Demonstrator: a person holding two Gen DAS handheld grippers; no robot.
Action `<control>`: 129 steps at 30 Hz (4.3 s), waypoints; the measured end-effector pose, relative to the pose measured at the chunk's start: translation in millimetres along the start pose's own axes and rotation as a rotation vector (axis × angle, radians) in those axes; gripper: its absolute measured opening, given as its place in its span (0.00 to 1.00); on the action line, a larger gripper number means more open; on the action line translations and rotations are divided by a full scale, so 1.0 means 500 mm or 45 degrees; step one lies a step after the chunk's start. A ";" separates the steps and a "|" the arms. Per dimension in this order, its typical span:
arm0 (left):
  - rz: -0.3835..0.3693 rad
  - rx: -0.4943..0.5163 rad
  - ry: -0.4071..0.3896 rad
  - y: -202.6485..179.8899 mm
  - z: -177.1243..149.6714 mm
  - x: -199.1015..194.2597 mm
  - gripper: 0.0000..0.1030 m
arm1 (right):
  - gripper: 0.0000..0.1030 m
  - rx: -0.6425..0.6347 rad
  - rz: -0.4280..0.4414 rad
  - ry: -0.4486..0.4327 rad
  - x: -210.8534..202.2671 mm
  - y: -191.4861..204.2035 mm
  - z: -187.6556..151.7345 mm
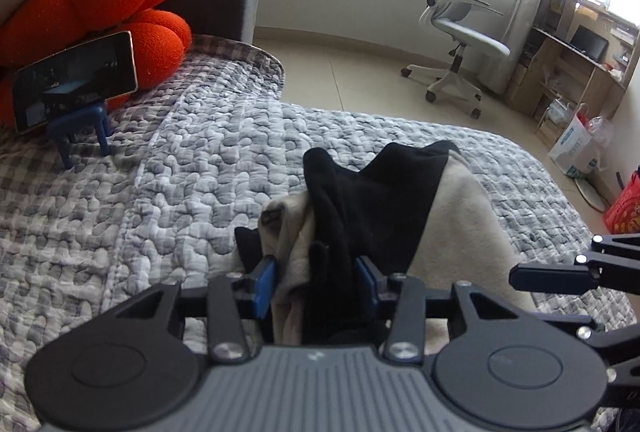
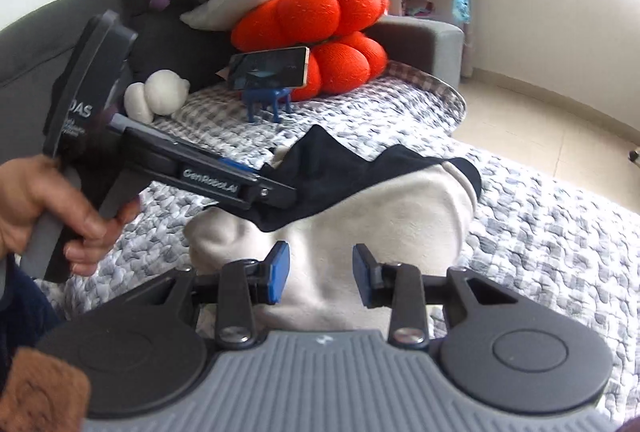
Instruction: Fold clothes
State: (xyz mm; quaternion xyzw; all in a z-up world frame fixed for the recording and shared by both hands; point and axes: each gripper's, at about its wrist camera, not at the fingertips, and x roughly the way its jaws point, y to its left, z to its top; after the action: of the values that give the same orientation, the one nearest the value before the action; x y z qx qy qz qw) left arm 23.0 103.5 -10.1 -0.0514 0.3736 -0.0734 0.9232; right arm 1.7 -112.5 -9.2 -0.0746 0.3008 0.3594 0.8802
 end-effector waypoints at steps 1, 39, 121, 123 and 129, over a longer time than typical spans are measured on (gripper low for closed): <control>-0.002 -0.005 0.006 0.002 -0.001 0.001 0.42 | 0.35 0.014 -0.010 0.026 0.007 -0.003 -0.001; -0.051 0.196 0.034 -0.032 -0.061 -0.045 0.34 | 0.34 -0.023 -0.075 0.207 0.022 -0.036 -0.041; -0.093 -0.123 -0.055 0.013 0.040 0.057 0.28 | 0.26 0.255 -0.188 0.090 0.168 -0.153 0.058; -0.088 -0.151 -0.049 0.021 0.039 0.059 0.22 | 0.26 0.247 -0.190 0.085 0.166 -0.151 0.060; -0.095 -0.193 -0.038 0.030 0.038 0.058 0.19 | 0.33 0.202 -0.173 0.020 0.126 -0.124 0.074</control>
State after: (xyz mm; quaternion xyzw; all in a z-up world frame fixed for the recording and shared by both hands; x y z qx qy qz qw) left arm 58.1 114.3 -18.5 -0.1361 0.3623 -0.0784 0.9187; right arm 96.6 -107.6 -21.2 -0.0276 0.3296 0.2734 0.9033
